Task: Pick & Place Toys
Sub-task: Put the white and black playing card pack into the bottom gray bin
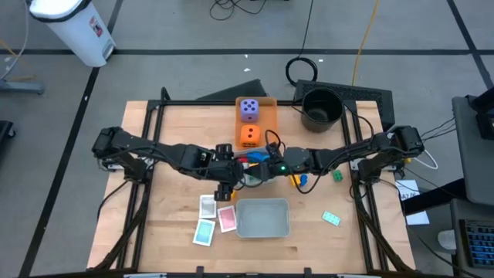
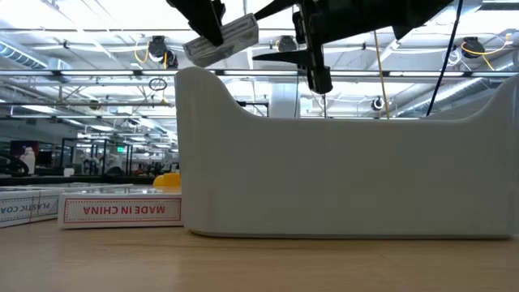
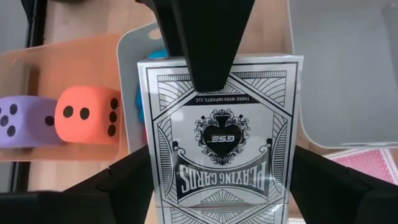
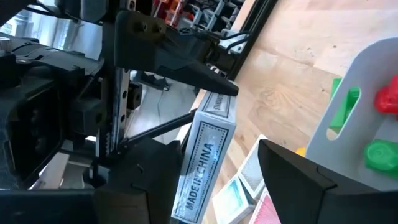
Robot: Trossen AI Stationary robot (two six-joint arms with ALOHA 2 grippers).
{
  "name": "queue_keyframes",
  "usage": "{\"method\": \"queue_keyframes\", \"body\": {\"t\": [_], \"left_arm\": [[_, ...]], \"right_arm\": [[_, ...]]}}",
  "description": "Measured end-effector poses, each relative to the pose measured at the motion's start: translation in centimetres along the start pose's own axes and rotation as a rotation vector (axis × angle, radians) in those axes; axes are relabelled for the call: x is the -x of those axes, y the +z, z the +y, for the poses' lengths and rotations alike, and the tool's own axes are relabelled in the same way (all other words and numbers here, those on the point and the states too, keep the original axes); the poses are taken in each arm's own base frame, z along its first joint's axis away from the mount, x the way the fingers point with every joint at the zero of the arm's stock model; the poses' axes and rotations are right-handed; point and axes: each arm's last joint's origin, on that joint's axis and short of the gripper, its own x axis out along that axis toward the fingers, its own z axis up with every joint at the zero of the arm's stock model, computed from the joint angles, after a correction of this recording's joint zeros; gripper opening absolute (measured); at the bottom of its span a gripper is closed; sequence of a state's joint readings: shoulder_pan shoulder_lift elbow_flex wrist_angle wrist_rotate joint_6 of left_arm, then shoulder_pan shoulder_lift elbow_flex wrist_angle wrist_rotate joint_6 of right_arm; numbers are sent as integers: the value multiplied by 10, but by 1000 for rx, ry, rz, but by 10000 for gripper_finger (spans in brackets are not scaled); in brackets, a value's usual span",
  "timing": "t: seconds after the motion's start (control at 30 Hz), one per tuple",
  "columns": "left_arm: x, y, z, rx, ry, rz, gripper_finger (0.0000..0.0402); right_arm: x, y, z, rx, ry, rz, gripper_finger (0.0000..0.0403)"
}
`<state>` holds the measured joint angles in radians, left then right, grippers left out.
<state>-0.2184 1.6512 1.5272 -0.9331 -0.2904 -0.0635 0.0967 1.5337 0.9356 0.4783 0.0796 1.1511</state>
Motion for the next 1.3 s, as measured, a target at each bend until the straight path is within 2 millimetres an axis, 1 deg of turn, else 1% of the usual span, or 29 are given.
{"method": "queue_keyframes", "body": {"t": [0.13, 0.23, 0.33, 0.53, 0.6, 0.87, 1.0, 1.1, 1.2, 1.3], "left_arm": [[-1, 1, 3, -2, 8, -3, 316], [-1, 1, 3, -9, 11, -3, 305], [-1, 0, 3, -9, 11, -2, 304], [-1, 0, 3, -10, 18, -3, 332], [-1, 1, 3, -9, 21, -4, 335], [1, 2, 3, -18, 5, -7, 338], [13, 8, 5, -30, -3, -18, 339], [29, 17, 9, -38, -5, -54, 339], [46, 21, 14, -39, -4, -55, 339], [61, 27, 18, -27, -5, -90, 339]], "right_arm": [[0, 0, 0, 0, 3, 0, 209], [0, 0, 0, 2, 4, 0, 194], [0, 0, 1, 8, 8, -2, 163], [0, 0, 1, 7, 5, -2, 80], [0, 0, 1, 8, 1, 0, 62], [0, 0, 0, 25, 1, 0, 62], [0, 2, 2, 38, 19, -6, 62], [0, 5, 3, 49, 32, -18, 62], [-1, 5, 0, 58, 26, -6, 62], [0, 5, 3, 55, 51, -5, 62]]}}
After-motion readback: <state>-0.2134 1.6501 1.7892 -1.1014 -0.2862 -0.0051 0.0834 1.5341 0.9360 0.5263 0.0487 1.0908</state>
